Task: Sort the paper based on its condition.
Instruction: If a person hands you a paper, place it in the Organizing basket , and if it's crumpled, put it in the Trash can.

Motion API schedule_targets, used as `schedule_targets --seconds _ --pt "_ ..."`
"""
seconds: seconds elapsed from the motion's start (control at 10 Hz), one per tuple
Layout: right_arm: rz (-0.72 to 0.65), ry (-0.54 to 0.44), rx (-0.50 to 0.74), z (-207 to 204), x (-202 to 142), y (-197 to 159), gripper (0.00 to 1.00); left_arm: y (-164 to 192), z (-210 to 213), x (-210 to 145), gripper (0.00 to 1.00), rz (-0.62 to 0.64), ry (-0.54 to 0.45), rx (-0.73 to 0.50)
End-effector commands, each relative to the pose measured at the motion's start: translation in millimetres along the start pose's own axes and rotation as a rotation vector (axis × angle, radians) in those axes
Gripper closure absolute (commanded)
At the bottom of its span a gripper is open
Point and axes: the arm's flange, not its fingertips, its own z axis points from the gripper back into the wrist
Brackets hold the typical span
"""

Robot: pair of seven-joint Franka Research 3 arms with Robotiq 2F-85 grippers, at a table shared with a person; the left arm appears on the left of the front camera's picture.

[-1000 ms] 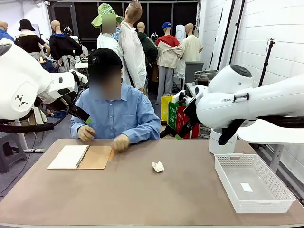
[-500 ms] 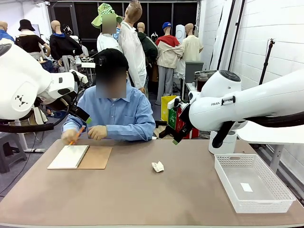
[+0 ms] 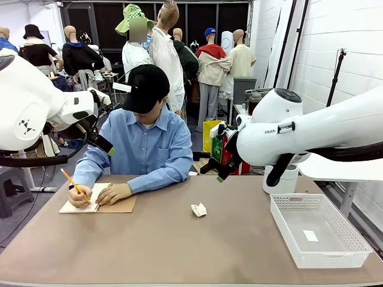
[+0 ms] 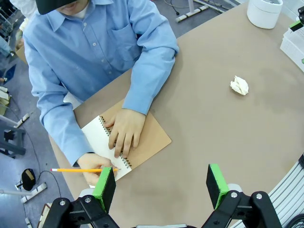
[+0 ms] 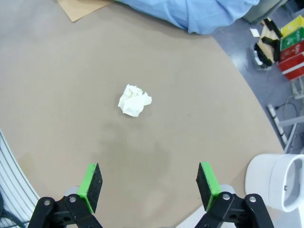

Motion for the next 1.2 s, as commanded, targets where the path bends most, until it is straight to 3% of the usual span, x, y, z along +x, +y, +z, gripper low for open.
schedule_targets --seconds 0.0,0.6,1.1 --pt "-0.025 -0.026 0.029 -17 10 -5 0.00 1 1 0 0.00 0.001 -0.002 0.002" --pt "-0.102 0.038 0.103 -116 46 -10 0.00 1 1 0 0.00 0.001 -0.002 0.002" --pt "-0.093 0.173 0.142 -171 51 1 0.00 1 1 0 0.00 0.001 -0.002 0.002"
